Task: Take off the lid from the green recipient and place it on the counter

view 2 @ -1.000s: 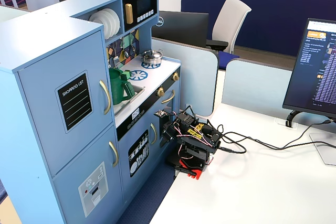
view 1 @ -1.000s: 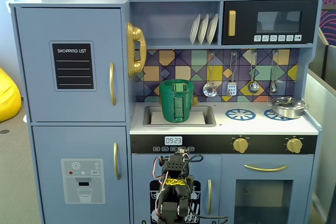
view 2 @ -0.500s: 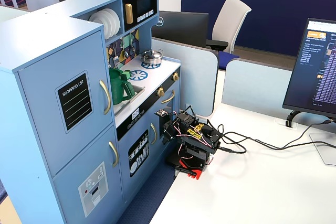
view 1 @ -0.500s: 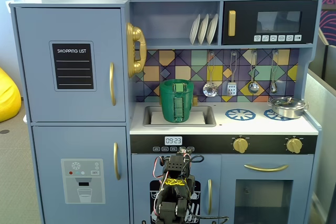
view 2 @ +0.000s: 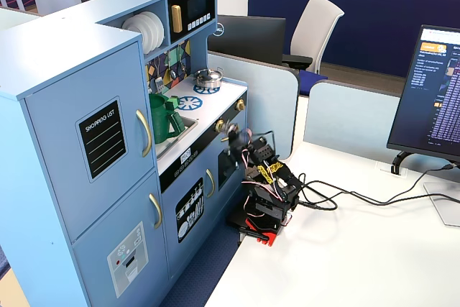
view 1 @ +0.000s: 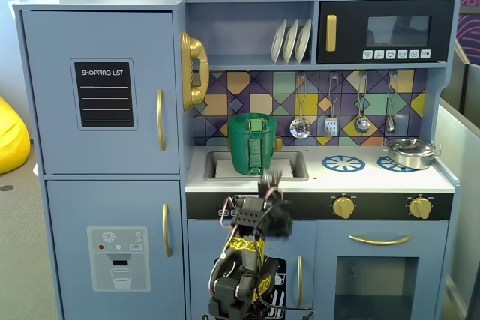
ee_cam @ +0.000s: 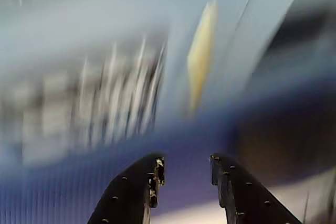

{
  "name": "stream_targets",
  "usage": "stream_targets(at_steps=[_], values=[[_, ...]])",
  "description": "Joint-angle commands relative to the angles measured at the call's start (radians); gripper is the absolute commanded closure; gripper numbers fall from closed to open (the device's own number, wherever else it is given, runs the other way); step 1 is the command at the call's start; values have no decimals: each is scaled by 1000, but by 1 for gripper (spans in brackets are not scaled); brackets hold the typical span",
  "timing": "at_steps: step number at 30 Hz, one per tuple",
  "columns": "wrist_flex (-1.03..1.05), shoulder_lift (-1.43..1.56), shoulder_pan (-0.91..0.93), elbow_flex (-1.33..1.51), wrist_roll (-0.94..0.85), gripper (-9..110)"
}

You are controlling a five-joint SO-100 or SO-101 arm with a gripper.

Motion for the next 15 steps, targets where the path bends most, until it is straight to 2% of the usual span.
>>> stream_targets(at_steps=[1,6,12,15], values=[[-181,-6,-5,-189,44,101],[-403,-49,-49,-245,34,96],[-495,-156,-72,-341,-5,87],[-612,-195,-103,-354,37,80]])
